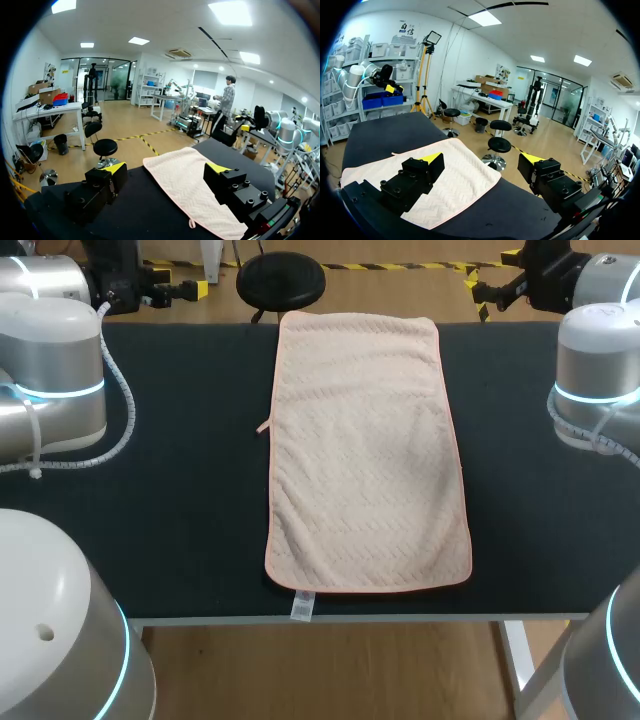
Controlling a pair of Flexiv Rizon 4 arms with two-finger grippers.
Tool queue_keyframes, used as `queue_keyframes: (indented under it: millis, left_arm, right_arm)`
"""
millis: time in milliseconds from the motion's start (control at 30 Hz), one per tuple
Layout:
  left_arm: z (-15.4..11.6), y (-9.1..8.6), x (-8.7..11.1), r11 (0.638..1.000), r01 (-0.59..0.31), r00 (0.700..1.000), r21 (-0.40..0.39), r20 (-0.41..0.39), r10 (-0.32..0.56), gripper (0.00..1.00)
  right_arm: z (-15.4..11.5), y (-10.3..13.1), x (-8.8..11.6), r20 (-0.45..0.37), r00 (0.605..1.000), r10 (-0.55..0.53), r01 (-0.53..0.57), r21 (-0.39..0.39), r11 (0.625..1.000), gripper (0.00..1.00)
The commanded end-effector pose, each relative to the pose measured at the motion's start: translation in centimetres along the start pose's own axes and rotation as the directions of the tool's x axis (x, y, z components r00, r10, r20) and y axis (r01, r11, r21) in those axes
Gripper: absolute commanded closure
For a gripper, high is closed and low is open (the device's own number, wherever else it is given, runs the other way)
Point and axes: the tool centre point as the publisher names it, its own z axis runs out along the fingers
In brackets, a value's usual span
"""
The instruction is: Fold the towel
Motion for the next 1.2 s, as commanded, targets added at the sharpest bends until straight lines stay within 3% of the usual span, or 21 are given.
queue_keyframes:
  millis: [33, 533, 567, 633, 700, 733, 800, 900, 933, 1000, 1033, 1067, 1100, 1133, 1200]
  left_arm:
    - [0.0, 0.1, 0.0, 1.0, -0.001, 1.0, 0.004, 0.002, 0.001, 0.0]
    - [0.0, 0.1, 0.0, 1.0, -0.001, 1.0, 0.004, 0.002, 0.001, 0.0]
    - [0.2, 0.2, 0.2, 0.999, -0.035, 0.999, -0.03, -0.013, 0.034, 0.0]
    - [0.7, 0.2, 0.6, 0.986, -0.128, 0.991, -0.109, -0.059, 0.123, 0.0]
    - [1.3, 0.4, 1.0, 0.93, -0.276, 0.959, -0.242, -0.136, 0.249, 0.0]
    - [1.6, 0.5, 1.3, 0.882, -0.362, 0.929, -0.302, -0.192, 0.316, 0.0]
    - [2.1, 0.9, 2.1, 0.747, -0.525, 0.849, -0.409, -0.311, 0.427, 0.0]
    - [2.4, 1.9, 3.0, 0.537, -0.691, 0.723, -0.483, -0.466, 0.511, 0.0]
    - [2.4, 2.2, 3.2, 0.487, -0.717, 0.697, -0.498, -0.501, 0.514, 0.0]
    - [2.4, 2.7, 3.7, 0.388, -0.768, 0.638, -0.509, -0.562, 0.526, 0.0]
    - [2.3, 3.0, 4.0, 0.355, -0.783, 0.619, -0.511, -0.581, 0.529, 0.0]
    - [2.2, 3.2, 4.3, 0.343, -0.799, 0.6, -0.495, -0.606, 0.523, 0.0]
    - [2.0, 3.3, 4.6, 0.35, -0.819, 0.573, -0.454, -0.642, 0.51, 0.0]
    - [1.7, 3.2, 4.8, 0.386, -0.825, 0.562, -0.412, -0.664, 0.493, 0.0]
    - [1.7, 3.2, 4.8, 0.386, -0.825, 0.562, -0.412, -0.664, 0.493, 0.0]
  right_arm:
    - [0.0, 0.0, 0.0, 0.0, 1.0, 0.0, 0.0, 0.0, 1.0, 0.0]
    - [0.0, 0.0, 0.0, 0.0, 1.0, 0.0, 0.0, 0.0, 1.0, 0.0]
    - [0.0, 0.0, 0.0, 0.0, 1.0, 0.0, 0.0, 0.0, 1.0, 0.0]
    - [0.5, 0.0, 0.2, -0.068, 0.987, -0.143, 0.15, 0.114, 0.982, 0.0]
    - [0.9, -0.1, 0.6, -0.143, 0.927, -0.346, 0.372, 0.238, 0.897, 0.0]
    - [1.0, -0.1, 0.8, -0.204, 0.901, -0.382, 0.427, 0.274, 0.861, 0.0]
    - [1.0, -0.4, 1.0, -0.323, 0.815, -0.48, 0.573, 0.333, 0.749, 0.0]
    - [0.9, -1.0, 1.6, -0.505, 0.617, -0.603, 0.787, 0.389, 0.479, 0.0]
    - [0.8, -1.1, 1.8, -0.54, 0.562, -0.626, 0.827, 0.393, 0.403, 0.0]
    - [0.5, -1.6, 2.2, -0.602, 0.508, -0.616, 0.861, 0.36, 0.359, 0.0]
    - [0.3, -1.8, 2.3, -0.618, 0.506, -0.602, 0.862, 0.344, 0.371, 0.0]
    - [0.1, -2.1, 2.4, -0.641, 0.517, -0.567, 0.854, 0.338, 0.395, 0.0]
    - [0.1, -2.1, 2.4, -0.641, 0.517, -0.567, 0.854, 0.338, 0.395, 0.0]
    - [0.1, -2.1, 2.4, -0.641, 0.517, -0.567, 0.854, 0.338, 0.395, 0.0]
    - [0.1, -2.1, 2.4, -0.641, 0.517, -0.567, 0.854, 0.338, 0.395, 0.0]
